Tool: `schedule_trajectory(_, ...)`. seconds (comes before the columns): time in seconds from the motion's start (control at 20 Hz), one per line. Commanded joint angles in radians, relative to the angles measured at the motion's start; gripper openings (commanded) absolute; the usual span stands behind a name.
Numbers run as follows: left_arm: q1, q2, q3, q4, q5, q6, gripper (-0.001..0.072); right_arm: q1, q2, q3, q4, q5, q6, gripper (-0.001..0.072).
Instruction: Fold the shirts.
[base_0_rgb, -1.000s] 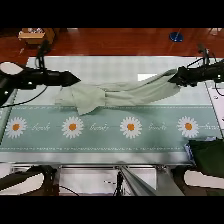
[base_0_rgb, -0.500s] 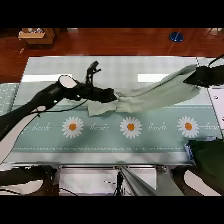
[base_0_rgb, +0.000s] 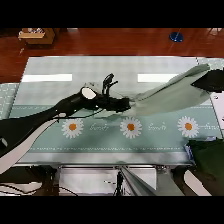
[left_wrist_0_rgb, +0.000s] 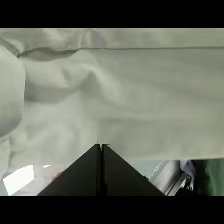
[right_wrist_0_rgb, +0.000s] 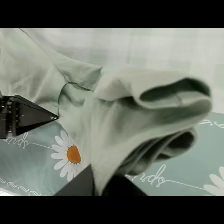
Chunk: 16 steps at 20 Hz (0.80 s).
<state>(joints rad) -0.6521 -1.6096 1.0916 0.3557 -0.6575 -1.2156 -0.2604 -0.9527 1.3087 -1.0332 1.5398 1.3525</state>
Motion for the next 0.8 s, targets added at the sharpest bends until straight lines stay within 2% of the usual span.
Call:
schedule_trajectory(0.0,-0.046,-0.044,0.034,-0.036,0.018,0.002,0.0027,0.000,0.034,0.001,0.000,0.024,0.017,0.0024)
schedule_trajectory(0.15,-0.094,-0.113,0.126,-0.043,0.017,-0.011,0.0026,0.000,0.055,0.001,0.002,0.024,0.021,0.0024)
schedule_trajectory(0.4,-0.195,-0.272,0.312,-0.044,-0.094,-0.066,0.0026,0.000,0.074,0.001,0.002,0.021,0.023,0.0025)
schedule_trajectory(0.5,-0.225,-0.313,0.370,-0.044,-0.098,-0.089,0.0026,0.000,0.074,0.001,0.002,0.021,0.023,0.0025)
schedule_trajectory(0.65,-0.203,-0.311,0.397,-0.039,-0.105,-0.081,0.0025,0.000,0.074,0.001,-0.026,0.019,0.023,0.0024)
schedule_trajectory(0.75,-0.142,-0.267,0.397,0.020,-0.162,-0.050,0.0024,0.000,0.074,0.001,-0.047,0.006,0.024,0.0025)
